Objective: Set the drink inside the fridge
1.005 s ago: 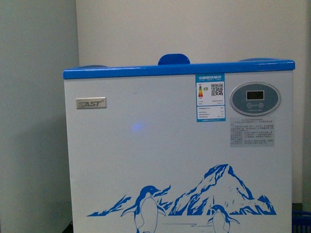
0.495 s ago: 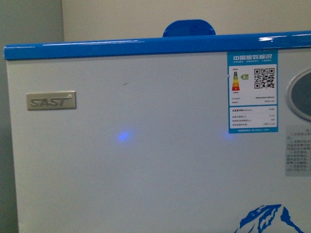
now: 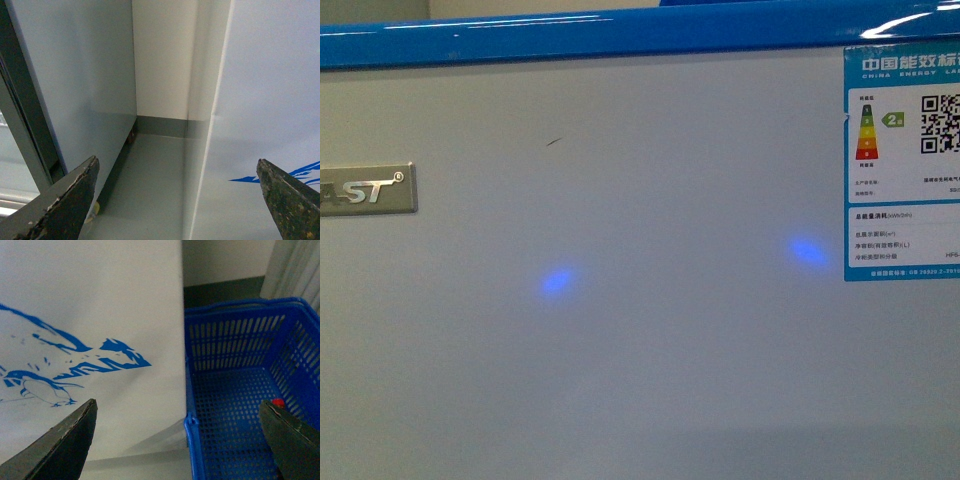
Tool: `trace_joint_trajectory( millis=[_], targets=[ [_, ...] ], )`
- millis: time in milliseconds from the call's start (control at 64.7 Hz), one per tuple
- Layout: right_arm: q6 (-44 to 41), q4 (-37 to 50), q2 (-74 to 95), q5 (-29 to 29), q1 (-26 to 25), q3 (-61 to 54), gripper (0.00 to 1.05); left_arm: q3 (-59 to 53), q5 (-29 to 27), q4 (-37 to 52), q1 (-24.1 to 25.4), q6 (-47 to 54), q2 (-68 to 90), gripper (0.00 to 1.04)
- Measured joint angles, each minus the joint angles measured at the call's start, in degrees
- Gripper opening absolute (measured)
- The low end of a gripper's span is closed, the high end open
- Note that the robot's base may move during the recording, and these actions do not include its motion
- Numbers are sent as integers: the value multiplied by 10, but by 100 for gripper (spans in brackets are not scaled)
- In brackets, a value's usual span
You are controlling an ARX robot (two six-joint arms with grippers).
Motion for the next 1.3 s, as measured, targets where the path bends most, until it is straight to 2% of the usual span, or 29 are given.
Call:
trace_joint_trajectory(
  millis=[155,263,325,480,619,851,1052,1299],
  targets=[
    [-34,67,155,-84,-131,48,97,0,0,0,0,0,0,97],
    [-77,160,342,-112,-219,100,97,0,0,0,0,0,0,97],
    [-105,218,472,-99,-245,138,97,0,0,0,0,0,0,97],
    [-162,298,715,-96,-250,213,97,0,0,0,0,0,0,97],
    [-208,373,946,-9,-235,319,97,0,0,0,0,0,0,97],
    [-222,393,1143,105,-224,449,97,0,0,0,0,0,0,97],
    [-190,358,1299,125,-232,559,97,0,0,0,0,0,0,97],
    [-190,375,1399,136,-230,620,97,0,0,0,0,0,0,97]
  ],
)
